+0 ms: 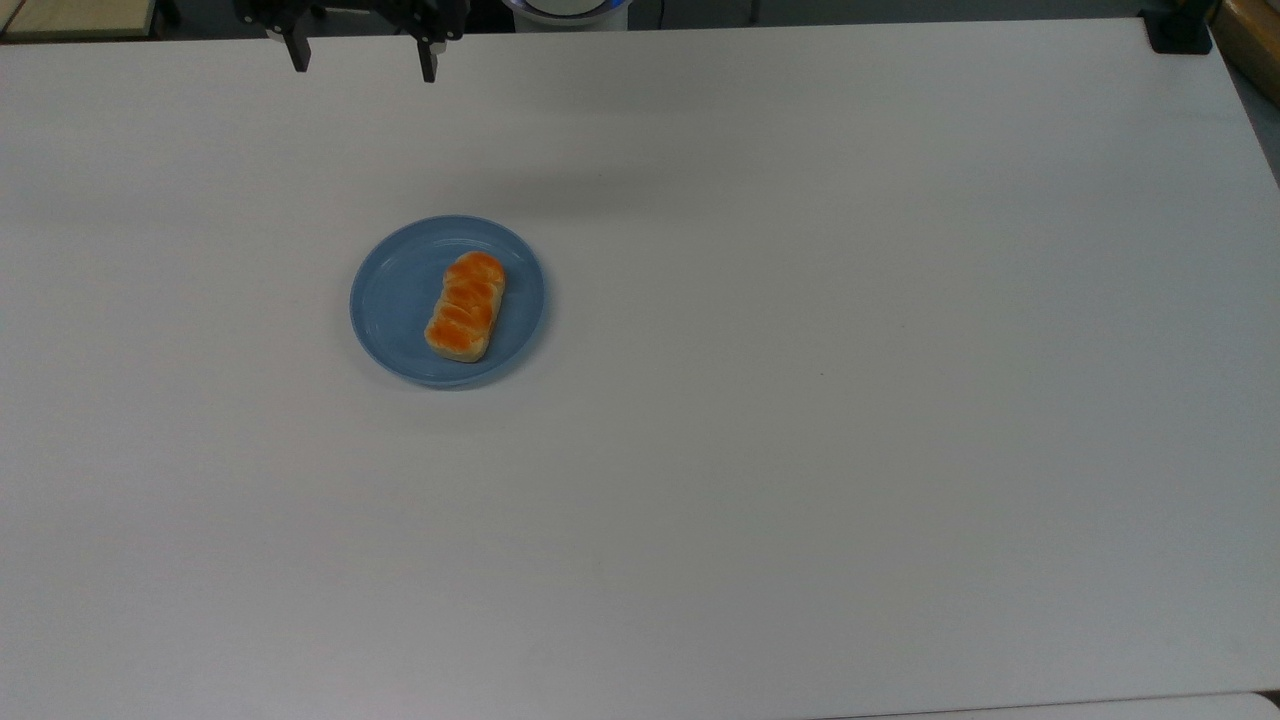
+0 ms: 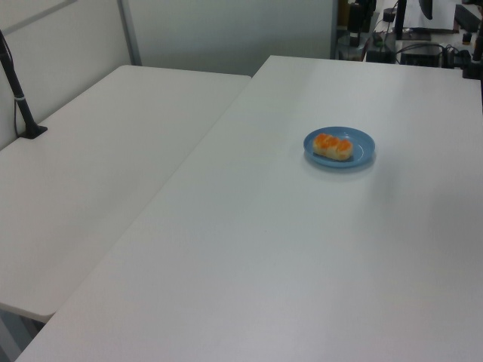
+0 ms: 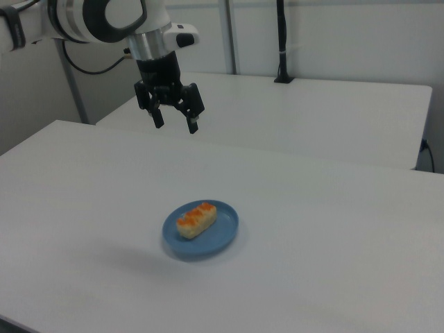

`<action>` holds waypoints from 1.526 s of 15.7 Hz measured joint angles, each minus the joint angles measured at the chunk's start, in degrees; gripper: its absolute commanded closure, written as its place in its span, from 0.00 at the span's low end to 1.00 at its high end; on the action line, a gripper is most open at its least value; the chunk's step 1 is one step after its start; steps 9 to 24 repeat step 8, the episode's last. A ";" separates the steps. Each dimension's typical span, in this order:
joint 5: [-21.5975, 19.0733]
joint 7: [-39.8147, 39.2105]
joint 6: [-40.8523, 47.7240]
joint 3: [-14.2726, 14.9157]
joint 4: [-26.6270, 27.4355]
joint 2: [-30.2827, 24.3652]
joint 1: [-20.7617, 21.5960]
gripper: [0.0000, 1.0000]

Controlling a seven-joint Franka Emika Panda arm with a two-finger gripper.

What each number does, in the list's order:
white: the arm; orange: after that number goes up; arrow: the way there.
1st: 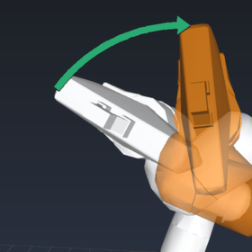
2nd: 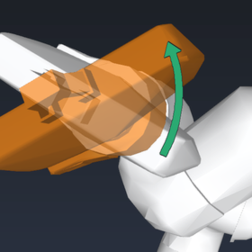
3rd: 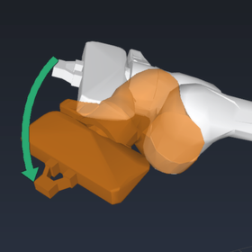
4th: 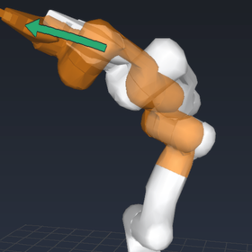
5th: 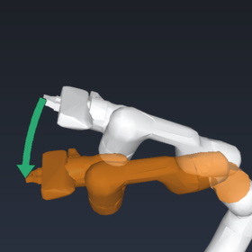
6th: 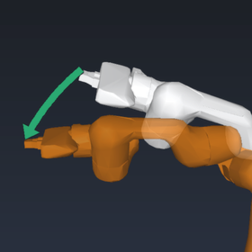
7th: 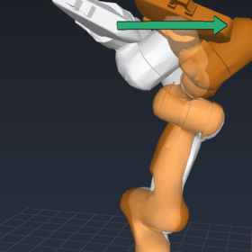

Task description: Put the bread on a plate

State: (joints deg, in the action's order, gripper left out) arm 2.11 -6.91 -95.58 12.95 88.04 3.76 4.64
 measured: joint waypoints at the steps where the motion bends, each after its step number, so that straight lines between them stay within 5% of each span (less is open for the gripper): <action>1: -0.22 -0.78 -0.06 0.02 0.13 0.00 -0.14 0.00; 24: -2.47 -1.54 -0.26 0.02 0.96 -0.01 -0.27 0.00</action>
